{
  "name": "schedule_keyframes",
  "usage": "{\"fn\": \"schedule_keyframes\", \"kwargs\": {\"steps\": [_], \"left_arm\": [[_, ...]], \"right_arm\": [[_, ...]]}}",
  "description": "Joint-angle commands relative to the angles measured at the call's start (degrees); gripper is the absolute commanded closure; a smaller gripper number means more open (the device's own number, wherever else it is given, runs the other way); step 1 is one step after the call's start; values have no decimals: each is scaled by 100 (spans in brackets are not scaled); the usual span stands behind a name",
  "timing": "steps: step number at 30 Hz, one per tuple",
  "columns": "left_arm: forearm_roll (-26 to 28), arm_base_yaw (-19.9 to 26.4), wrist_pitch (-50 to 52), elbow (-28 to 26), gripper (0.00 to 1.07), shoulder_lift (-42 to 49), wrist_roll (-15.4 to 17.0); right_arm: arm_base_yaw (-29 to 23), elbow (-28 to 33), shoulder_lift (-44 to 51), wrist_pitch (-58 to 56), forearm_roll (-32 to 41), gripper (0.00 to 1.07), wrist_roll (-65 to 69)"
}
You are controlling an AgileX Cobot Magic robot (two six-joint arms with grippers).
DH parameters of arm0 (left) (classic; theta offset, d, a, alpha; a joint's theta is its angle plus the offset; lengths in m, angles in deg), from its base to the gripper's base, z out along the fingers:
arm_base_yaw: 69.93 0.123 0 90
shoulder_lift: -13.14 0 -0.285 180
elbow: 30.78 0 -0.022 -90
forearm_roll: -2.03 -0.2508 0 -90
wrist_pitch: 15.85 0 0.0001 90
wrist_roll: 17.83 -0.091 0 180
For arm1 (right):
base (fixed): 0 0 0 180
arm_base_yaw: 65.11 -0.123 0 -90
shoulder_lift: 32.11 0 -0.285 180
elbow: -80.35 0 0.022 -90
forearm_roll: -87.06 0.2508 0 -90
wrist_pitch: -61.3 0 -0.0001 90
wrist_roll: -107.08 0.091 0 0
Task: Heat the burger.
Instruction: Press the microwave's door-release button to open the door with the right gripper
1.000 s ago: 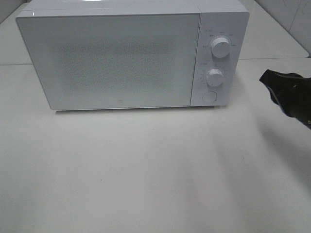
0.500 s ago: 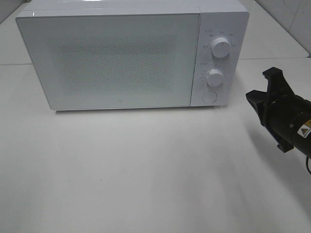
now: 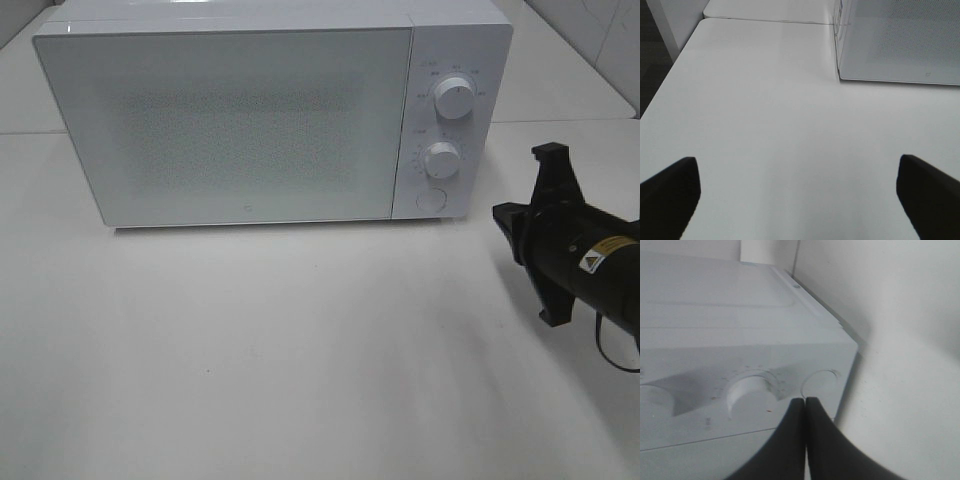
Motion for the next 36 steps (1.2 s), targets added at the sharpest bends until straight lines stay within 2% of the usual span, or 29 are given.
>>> {"fn": "schedule_keyframes", "kwargs": {"steps": [1,26,36], "left_arm": [[-17,11,92,23,6,23,0],[-17,11,92,23,6,23,0],[-17,11,92,23,6,23,0]], "right_arm": [[-286,-212,-424,252,143,106,372],[-367,-1753,-1421,-659,178,104,745],[-361,-2103,-1599,-848,178,104,773]]}}
